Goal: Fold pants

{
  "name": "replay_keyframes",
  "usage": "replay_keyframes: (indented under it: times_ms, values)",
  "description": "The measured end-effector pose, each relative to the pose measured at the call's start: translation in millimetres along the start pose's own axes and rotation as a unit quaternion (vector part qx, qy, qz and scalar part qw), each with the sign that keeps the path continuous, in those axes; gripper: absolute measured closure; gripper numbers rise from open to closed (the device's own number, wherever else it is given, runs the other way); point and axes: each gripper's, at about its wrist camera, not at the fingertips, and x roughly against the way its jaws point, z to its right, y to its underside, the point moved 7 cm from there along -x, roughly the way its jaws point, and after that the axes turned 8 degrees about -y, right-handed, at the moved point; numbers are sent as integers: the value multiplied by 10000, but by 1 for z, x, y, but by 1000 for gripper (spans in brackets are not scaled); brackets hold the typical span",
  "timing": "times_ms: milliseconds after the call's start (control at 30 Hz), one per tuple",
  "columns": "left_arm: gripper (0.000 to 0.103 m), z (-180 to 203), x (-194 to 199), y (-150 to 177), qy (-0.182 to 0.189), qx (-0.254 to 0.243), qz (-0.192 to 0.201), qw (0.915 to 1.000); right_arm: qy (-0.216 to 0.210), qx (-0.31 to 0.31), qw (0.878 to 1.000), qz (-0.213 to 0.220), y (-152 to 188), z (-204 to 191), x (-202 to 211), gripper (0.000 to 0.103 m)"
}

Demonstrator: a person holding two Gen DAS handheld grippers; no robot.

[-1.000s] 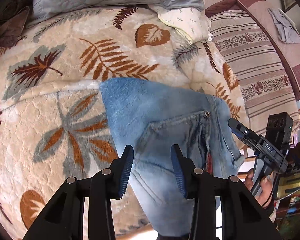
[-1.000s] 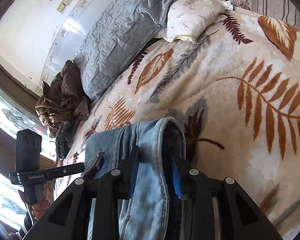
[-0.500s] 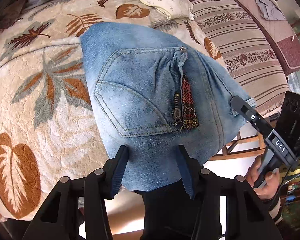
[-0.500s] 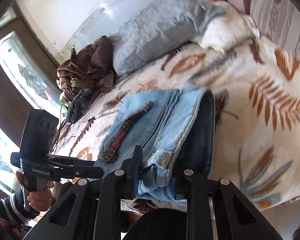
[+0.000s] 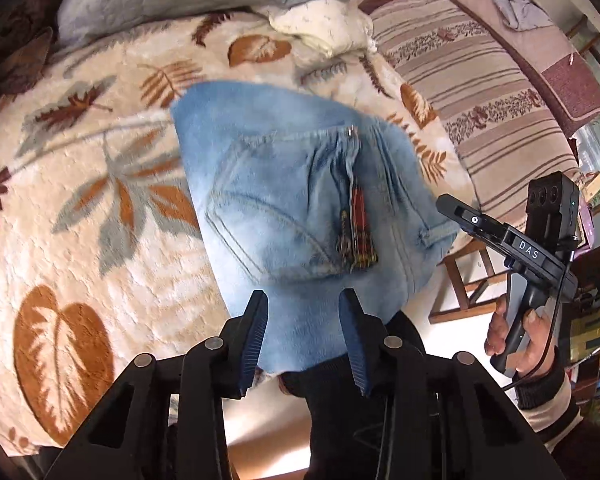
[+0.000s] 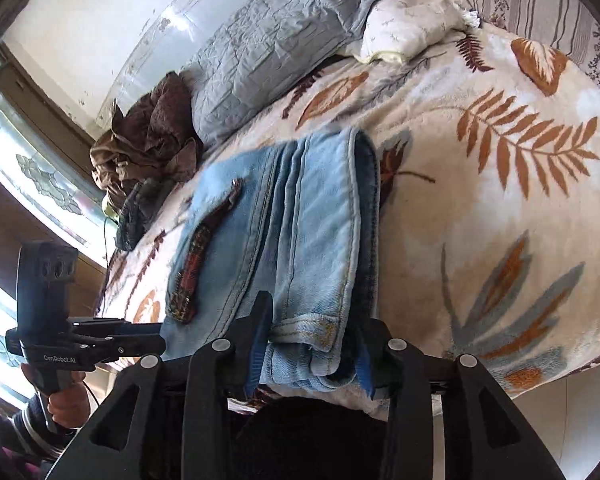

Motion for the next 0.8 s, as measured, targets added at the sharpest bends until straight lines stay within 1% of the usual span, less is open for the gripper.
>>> replay_keyframes:
  times_ms: [33, 67, 100, 133, 233, 267, 333, 367, 400, 433, 467, 500, 567, 600, 633, 700, 800]
  values:
    - [58, -2, 6, -10, -69, 1, 151, 9999, 4, -52, 9998, 191, -10, 1, 7, 60]
    - [44, -4, 6, -21, -155, 9, 255, 9996, -37, -93, 9994, 319, -21, 1, 10, 57]
    - [38, -6, 4, -29, -276, 39, 293, 9992, -91, -113, 9994, 329, -30, 0, 7, 51]
    - [38, -8, -3, -35, -407, 108, 282, 9987, -80, -116, 9996, 253, -37, 0, 0, 45]
    - [40, -7, -28, -49, -634, 291, 67, 9975, 131, -49, 9999, -33, -50, 2, -32, 45]
    - [40, -5, -36, -55, -667, 350, 63, 9971, 220, -64, 9997, -116, -53, 4, -42, 45]
    - [41, 1, -53, -63, -892, 374, 109, 9952, 164, -26, 9997, -191, -60, 4, -54, 47]
    - [42, 4, -62, -66, -1056, 318, 127, 9938, 107, 82, 9997, -186, -63, 0, -58, 50]
    - [43, 5, -69, -66, -1157, 283, 93, 9928, 135, 278, 9994, -169, -67, -4, -60, 60]
    - [44, 12, -90, -73, -1201, 282, 55, 9923, 293, 524, 9981, -165, -69, -6, -63, 72]
    - [44, 14, -96, -74, -1202, 308, 58, 9922, 488, 730, 9959, -223, -70, -5, -67, 76]
    - [44, 14, -98, -75, -1177, 344, 79, 9924, 606, 790, 9945, -324, -69, 1, -73, 82]
    - [44, 13, -100, -76, -1126, 364, 106, 9929, 735, 703, 9931, -579, -62, 19, -87, 82]
    - [43, 14, -101, -75, -1152, 342, 110, 9927, 772, 669, 9924, -681, -58, 28, -94, 78]
    - [43, 13, -101, -75, -1180, 312, 118, 9925, 799, 633, 9922, -718, -55, 33, -98, 70]
    - [43, 12, -100, -74, -1199, 285, 143, 9923, 728, 518, 9939, -654, -55, 37, -97, 67]
    - [43, 10, -99, -72, -1162, 325, 134, 9926, 649, 429, 9951, -614, -56, 35, -92, 66]
